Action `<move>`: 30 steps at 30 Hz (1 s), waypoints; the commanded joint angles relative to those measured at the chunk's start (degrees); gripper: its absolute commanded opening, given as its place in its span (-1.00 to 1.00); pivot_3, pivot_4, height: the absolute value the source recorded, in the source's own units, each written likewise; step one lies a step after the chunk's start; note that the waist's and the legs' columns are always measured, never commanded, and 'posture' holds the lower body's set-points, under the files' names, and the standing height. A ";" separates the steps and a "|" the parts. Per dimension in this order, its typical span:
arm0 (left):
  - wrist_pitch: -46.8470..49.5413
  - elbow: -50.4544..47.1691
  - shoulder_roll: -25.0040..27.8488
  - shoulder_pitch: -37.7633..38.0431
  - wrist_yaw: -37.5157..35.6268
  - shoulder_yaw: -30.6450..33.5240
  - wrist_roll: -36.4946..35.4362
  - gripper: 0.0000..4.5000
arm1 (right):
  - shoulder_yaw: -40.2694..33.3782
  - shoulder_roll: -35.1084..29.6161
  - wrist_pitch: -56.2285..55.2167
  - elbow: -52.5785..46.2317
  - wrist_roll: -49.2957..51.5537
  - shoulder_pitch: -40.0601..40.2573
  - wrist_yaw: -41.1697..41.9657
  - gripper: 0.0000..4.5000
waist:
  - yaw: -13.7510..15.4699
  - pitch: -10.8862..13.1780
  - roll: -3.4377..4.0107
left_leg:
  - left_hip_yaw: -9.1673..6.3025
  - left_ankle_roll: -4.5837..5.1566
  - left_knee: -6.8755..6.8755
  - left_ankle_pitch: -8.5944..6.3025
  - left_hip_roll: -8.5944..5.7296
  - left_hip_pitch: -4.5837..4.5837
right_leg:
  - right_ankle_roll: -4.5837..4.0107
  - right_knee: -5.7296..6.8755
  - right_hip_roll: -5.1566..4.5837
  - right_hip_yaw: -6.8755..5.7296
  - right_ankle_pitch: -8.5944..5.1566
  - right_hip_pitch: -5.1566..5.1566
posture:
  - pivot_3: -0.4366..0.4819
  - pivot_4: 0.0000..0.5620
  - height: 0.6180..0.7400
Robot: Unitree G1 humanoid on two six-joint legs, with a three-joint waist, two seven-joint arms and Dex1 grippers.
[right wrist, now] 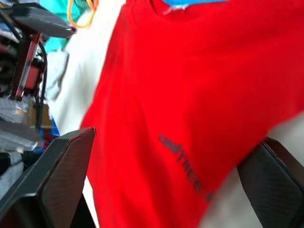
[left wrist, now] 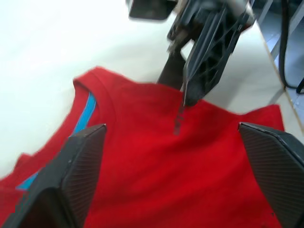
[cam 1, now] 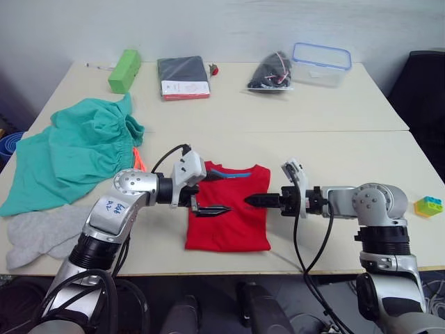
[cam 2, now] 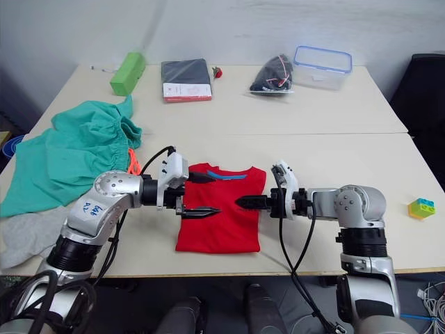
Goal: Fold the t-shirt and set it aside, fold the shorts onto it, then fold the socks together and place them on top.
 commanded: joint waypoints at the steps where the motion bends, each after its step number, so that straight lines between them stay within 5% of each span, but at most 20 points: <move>1: 0.45 -2.37 0.81 -0.13 0.28 2.28 -1.69 0.98 | 2.94 2.42 0.67 2.90 -1.37 1.10 -0.63 1.00 | -0.16 0.00 0.00 | 0.00 0.00 0.00 0.00 0.02 0.01 | -0.01 0.00 0.02 0.00 0.00 0.00 | -0.05 -0.47 1.00; 7: 0.79 -4.17 1.84 0.89 0.78 2.79 -1.78 0.98 | 3.86 2.81 -1.04 4.32 -2.62 1.17 0.23 1.00 | -0.36 -0.03 0.01 | 0.00 -0.02 -0.02 -0.01 0.06 0.05 | -0.02 0.01 0.06 0.00 0.00 0.01 | -0.05 -0.47 1.00; 9: 1.24 -5.09 2.09 1.25 0.91 3.12 -2.12 1.00 | 3.84 2.45 -1.59 4.27 -2.92 1.48 0.56 0.83 | -0.35 -0.03 0.01 | 0.00 -0.02 -0.02 -0.01 0.06 0.04 | -0.02 0.01 0.05 0.00 0.00 0.01 | -0.05 -0.47 1.00; 21: 2.61 -6.83 2.35 1.60 0.83 3.50 -5.14 1.00 | 3.95 -8.04 -6.11 -3.27 -2.76 5.66 7.29 -0.98 | 0.51 -0.03 0.02 | -0.01 -0.05 -0.07 -0.05 0.00 -0.15 | -0.01 -0.29 -0.03 -0.05 -0.01 -0.02 | -0.05 -0.47 1.00; 30: -0.22 -4.34 0.95 0.45 0.91 2.20 -4.15 1.00 | -6.91 -24.94 -5.00 -5.62 1.89 11.74 15.23 -0.98 | 2.81 0.05 0.15 | -0.05 0.05 -0.05 -0.05 -0.12 -0.30 | 0.03 -0.52 -0.15 -0.13 0.02 -0.03 | -0.05 -0.47 1.00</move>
